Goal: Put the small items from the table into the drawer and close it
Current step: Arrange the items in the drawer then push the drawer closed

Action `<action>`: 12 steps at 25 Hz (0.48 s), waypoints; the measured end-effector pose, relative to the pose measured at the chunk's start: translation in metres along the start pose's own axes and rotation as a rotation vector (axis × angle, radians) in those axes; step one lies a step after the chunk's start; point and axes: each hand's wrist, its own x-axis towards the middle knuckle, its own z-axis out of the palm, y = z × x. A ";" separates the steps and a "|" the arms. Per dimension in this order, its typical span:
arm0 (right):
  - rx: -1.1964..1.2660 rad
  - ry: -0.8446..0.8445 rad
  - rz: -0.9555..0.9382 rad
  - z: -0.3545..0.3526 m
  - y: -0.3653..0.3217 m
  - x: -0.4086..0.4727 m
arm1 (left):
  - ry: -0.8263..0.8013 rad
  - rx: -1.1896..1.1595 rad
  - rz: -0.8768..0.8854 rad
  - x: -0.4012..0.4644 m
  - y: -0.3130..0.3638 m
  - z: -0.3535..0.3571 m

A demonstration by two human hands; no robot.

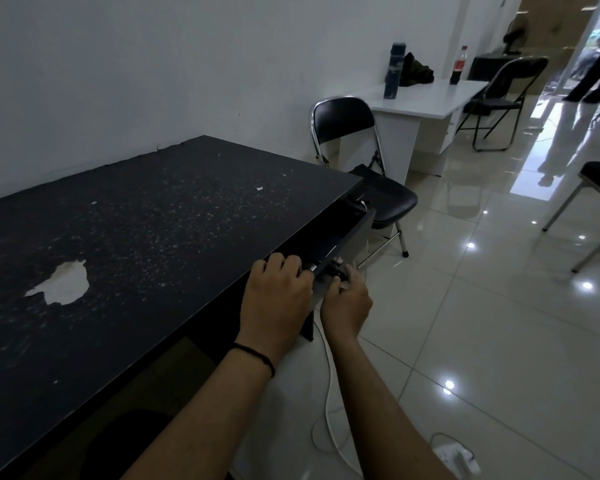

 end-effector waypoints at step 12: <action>0.133 -0.199 0.057 -0.015 0.035 0.040 | -0.170 0.426 0.295 -0.029 0.039 0.029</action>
